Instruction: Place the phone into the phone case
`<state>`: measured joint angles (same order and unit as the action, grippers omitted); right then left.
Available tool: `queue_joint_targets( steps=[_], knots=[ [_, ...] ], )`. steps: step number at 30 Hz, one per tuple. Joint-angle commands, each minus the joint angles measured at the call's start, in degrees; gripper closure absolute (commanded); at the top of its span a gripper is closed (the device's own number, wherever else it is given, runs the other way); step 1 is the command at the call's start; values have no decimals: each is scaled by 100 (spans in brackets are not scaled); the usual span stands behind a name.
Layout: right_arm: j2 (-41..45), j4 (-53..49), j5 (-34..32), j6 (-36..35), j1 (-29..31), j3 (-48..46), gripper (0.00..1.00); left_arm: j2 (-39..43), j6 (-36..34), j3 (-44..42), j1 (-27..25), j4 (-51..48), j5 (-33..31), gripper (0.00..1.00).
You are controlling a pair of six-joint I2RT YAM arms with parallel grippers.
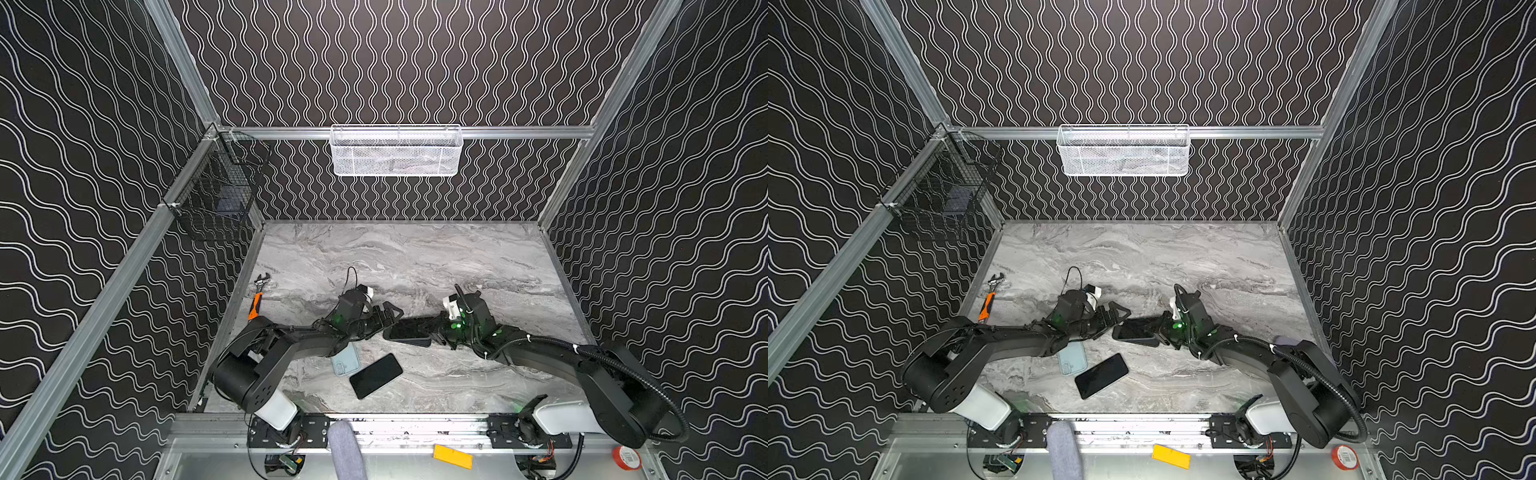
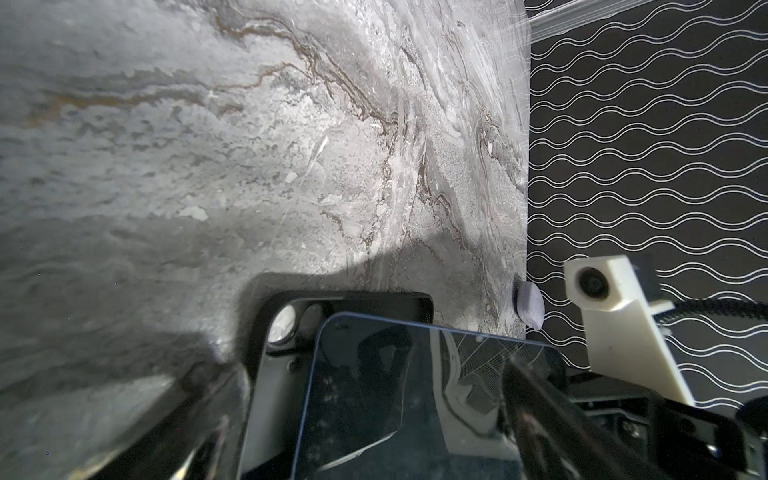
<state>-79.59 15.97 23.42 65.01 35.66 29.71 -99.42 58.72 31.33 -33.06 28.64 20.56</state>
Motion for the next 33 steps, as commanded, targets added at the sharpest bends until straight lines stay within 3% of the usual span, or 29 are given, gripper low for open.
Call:
queue_joint_targets(
  steps=[1,15,26,33],
  knots=[
    [-128,577,-62,322,13,-88,100,-48,45,-9,6,308,49,2],
    [-692,451,-215,-227,12,-11,100,-54,61,-4,3,325,71,2],
    [-519,-743,-131,-1570,14,590,100,-139,60,75,9,348,88,2],
    [-988,-433,264,-1576,8,661,100,-88,46,75,2,312,71,2]
  ],
)
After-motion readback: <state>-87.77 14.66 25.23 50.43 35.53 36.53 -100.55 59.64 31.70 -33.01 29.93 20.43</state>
